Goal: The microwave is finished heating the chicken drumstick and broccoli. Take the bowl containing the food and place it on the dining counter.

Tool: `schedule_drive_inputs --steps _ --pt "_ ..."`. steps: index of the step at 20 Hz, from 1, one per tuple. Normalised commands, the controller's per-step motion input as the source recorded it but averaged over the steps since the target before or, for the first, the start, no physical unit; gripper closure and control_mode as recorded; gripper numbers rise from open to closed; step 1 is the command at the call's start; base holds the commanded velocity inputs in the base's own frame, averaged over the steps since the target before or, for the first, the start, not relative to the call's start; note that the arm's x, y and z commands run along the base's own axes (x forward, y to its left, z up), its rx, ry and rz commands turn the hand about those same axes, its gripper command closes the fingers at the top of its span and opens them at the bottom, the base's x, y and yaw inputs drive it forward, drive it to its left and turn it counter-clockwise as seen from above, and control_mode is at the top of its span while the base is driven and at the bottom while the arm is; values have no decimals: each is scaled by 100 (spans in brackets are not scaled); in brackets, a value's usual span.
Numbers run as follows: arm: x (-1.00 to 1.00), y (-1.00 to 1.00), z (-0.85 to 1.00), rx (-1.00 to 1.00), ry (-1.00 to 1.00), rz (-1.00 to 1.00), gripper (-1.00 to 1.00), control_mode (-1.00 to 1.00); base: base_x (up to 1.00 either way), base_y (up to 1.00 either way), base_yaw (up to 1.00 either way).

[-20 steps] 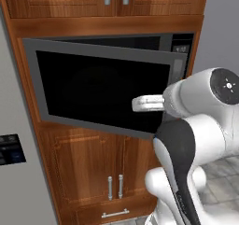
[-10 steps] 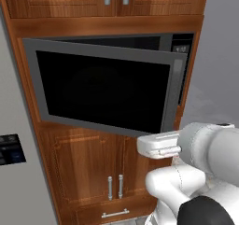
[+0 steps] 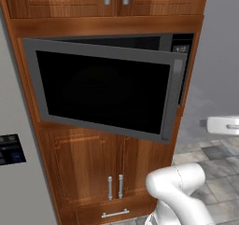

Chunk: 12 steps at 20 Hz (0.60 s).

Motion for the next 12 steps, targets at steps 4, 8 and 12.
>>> schedule_drive_inputs --steps 4,8,12 --pt "65 -100 11 31 6 17 -100 -100 0 0 0" --pt "80 -100 -15 33 28 16 -100 -100 0 0 0" --pt "98 -89 -22 31 36 11 -100 -100 0 0 0"
